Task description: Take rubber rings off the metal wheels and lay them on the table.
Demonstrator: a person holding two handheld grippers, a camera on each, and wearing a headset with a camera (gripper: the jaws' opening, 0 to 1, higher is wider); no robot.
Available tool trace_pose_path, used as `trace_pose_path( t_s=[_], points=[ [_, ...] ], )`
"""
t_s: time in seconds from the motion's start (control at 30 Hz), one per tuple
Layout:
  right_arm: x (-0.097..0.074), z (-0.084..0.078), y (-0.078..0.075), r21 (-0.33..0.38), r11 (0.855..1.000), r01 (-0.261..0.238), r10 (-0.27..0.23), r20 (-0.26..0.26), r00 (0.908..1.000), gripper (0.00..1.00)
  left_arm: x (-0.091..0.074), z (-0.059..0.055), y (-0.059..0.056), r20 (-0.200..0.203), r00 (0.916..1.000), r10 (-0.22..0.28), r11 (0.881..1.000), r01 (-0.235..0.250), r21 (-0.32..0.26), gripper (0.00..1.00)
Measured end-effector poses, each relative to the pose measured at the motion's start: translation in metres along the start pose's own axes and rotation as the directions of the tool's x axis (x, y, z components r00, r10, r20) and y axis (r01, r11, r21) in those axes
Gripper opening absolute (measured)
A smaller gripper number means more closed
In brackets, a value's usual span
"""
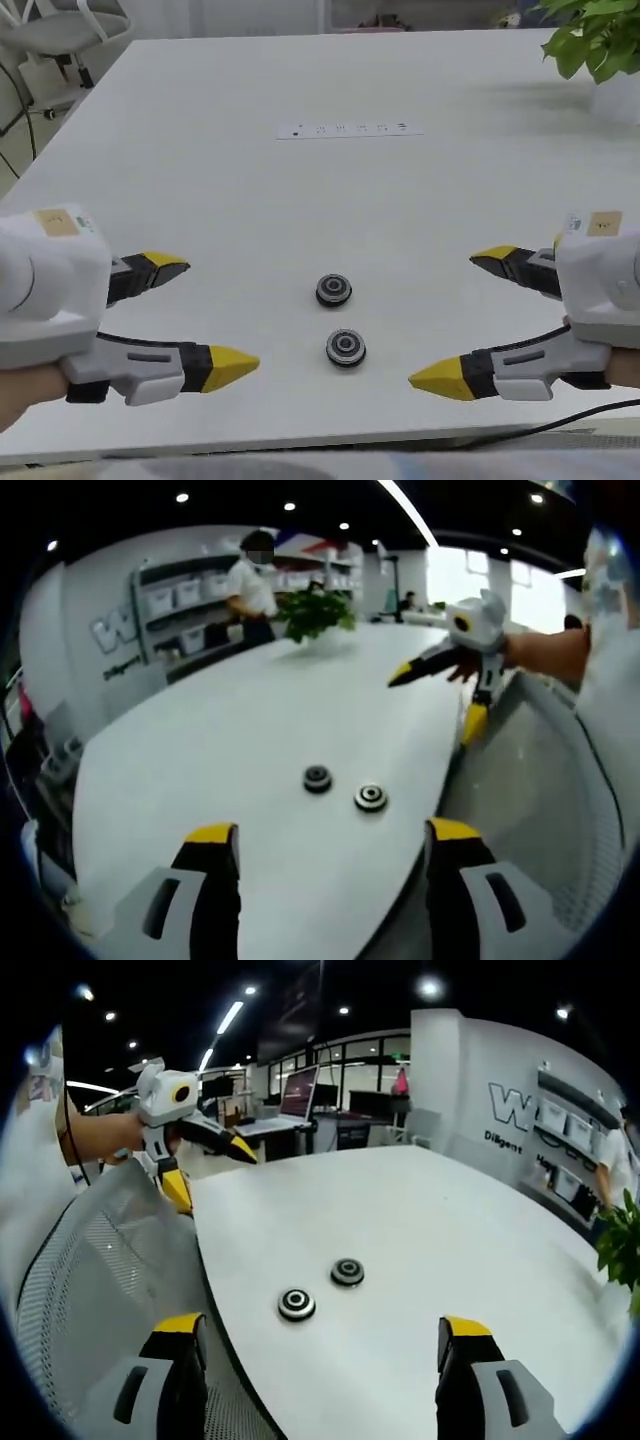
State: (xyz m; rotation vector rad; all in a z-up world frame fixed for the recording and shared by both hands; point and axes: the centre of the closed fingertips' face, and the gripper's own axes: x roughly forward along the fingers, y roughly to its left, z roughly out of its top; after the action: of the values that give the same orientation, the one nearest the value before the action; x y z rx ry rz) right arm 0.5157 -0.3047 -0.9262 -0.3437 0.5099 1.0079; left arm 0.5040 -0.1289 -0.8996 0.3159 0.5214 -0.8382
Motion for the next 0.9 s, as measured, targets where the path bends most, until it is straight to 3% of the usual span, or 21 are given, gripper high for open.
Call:
trace_pose_path(
  t_s=[0.3,0.9],
  points=[
    [0.017,-0.008,0.0,-0.041,0.997,-0.058,0.056,-0.035,0.9978,0.93,0.012,-0.003,0.003,0.0,0.9996,-0.03,0.999,0.03,-0.017,0.76],
    [0.05,-0.007,0.003,-0.114,0.979,-0.169,0.165,-0.047,0.9852,0.81,0.043,0.001,0.002,-0.022,0.9938,-0.109,0.993,0.11,0.05,0.71]
  ],
)
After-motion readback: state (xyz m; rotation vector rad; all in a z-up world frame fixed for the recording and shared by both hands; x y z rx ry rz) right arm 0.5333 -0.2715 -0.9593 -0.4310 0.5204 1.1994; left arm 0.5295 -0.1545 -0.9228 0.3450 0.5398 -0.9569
